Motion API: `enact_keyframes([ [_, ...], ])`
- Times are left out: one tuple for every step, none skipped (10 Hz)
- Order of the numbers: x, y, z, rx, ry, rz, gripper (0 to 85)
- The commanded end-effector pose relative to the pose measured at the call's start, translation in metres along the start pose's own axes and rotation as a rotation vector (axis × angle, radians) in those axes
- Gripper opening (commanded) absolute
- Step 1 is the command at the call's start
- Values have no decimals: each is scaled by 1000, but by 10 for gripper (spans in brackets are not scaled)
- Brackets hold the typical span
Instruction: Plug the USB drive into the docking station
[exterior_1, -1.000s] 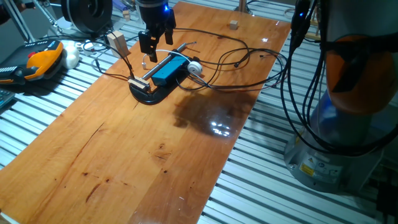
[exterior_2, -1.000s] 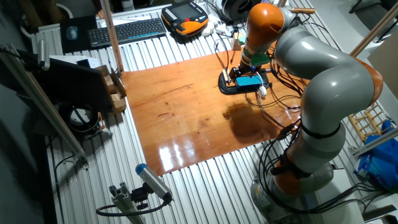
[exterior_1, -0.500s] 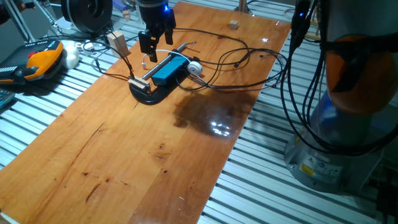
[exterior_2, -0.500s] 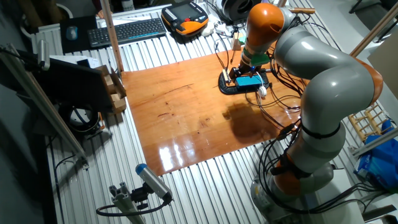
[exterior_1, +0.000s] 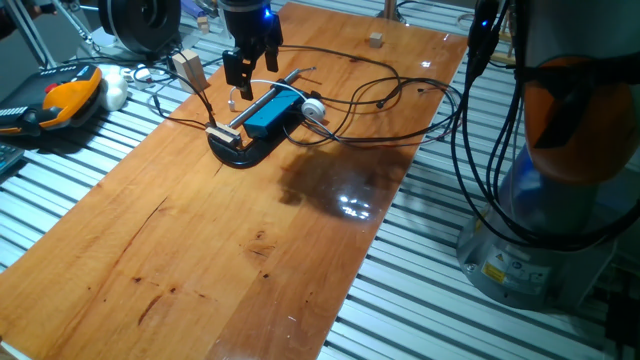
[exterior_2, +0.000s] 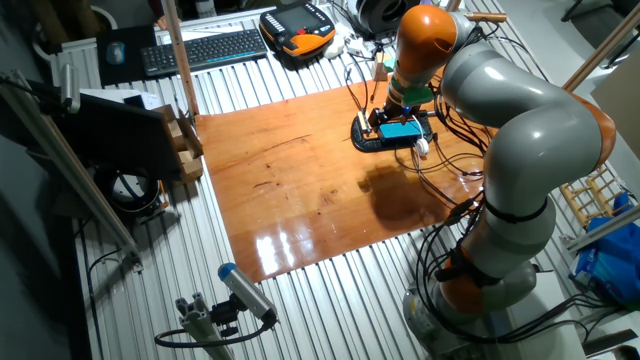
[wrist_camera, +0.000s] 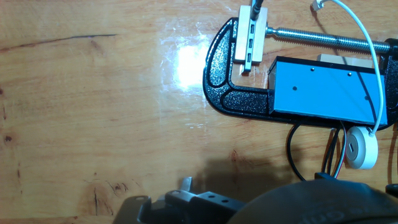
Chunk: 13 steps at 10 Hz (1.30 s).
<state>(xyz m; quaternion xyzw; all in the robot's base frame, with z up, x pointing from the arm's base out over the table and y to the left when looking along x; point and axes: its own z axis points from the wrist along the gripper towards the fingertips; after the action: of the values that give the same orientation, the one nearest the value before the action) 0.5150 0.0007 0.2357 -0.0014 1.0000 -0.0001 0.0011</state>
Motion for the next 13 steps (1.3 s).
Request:
enact_keyframes([
  [0, 0, 0, -6, 58, -58, 0],
  [-1, 1, -4, -5, 63, -58, 0],
  [-2, 0, -7, -1, 66, -58, 0],
  [-2, 0, -7, 1, 63, -57, 0],
  [-3, 0, -6, 1, 60, -59, 0],
  [-3, 0, -5, 1, 54, -61, 0],
  [-4, 1, -5, 11, 48, -63, 0],
  [-4, 1, -5, 12, 42, -63, 0],
  [-5, 1, -4, 11, 37, -63, 0],
  [-6, 0, -2, 6, 34, -62, 0],
  [-9, -3, -1, -3, 34, -68, 0],
  [-11, -6, -1, -28, 42, -69, 0],
  [-14, -9, 0, -46, 49, -68, 0],
])
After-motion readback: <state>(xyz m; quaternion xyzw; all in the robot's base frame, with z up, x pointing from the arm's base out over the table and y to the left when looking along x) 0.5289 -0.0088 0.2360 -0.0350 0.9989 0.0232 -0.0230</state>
